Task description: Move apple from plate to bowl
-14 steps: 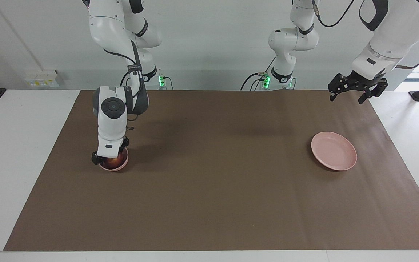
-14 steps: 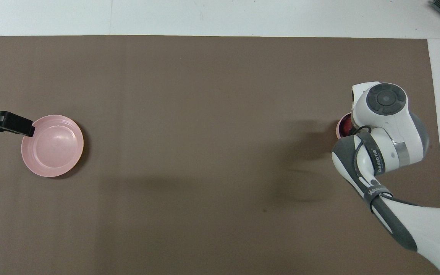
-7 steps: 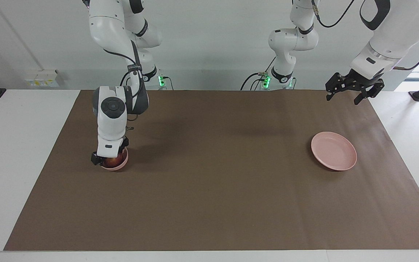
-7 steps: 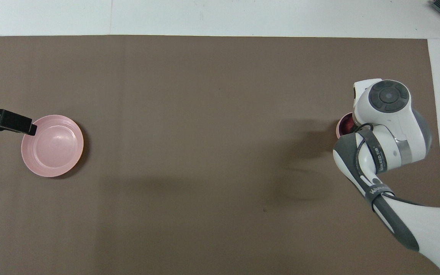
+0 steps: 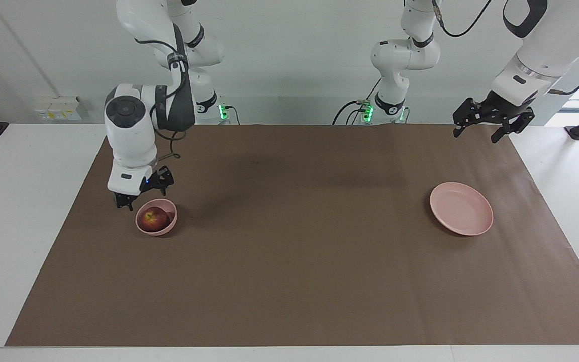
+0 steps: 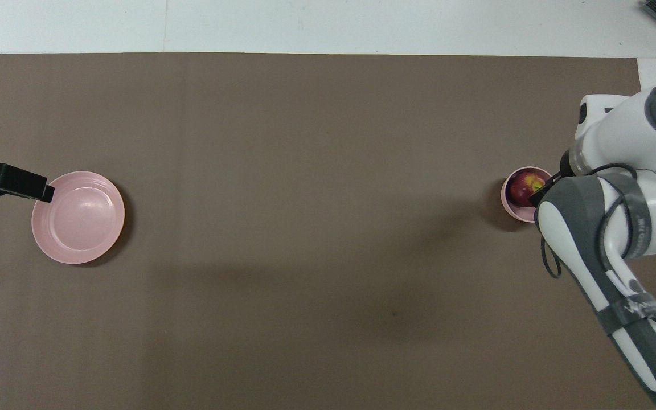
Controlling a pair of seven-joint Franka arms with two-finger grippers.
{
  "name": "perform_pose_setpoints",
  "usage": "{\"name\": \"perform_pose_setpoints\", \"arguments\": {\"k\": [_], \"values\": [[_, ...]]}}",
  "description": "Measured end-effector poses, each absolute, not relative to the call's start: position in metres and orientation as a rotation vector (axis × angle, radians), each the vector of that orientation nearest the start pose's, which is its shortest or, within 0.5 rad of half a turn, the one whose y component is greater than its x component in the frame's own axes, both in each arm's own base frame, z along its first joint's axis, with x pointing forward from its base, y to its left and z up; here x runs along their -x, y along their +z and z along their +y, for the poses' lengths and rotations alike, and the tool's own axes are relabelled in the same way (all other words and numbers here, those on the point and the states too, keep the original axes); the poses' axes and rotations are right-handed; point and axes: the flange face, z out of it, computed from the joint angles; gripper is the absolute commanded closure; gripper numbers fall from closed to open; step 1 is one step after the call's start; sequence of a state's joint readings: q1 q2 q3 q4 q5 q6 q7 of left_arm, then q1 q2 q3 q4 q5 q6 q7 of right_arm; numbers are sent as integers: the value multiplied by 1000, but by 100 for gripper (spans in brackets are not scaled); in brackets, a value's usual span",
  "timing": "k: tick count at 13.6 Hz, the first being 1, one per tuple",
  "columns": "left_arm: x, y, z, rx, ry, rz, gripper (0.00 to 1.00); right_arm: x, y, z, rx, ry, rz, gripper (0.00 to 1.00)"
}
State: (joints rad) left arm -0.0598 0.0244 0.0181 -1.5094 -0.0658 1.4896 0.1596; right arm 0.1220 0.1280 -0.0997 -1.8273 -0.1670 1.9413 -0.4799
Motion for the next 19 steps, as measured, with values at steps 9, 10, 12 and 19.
{"name": "perform_pose_setpoints", "arguments": {"k": [9, 10, 12, 19], "values": [[-553, 633, -31, 3192, 65, 331, 0, -555, 595, 4, 3153, 61, -229, 0], [-553, 633, -31, 3192, 65, 329, 0, -548, 612, 3, 3153, 66, -209, 0], [-553, 633, -29, 3181, 66, 326, 0, -535, 642, 3, 3150, 88, -197, 0], [-548, 643, -28, 3114, 41, 342, 0, -495, 663, 1, 3134, 177, -196, 0]]}}
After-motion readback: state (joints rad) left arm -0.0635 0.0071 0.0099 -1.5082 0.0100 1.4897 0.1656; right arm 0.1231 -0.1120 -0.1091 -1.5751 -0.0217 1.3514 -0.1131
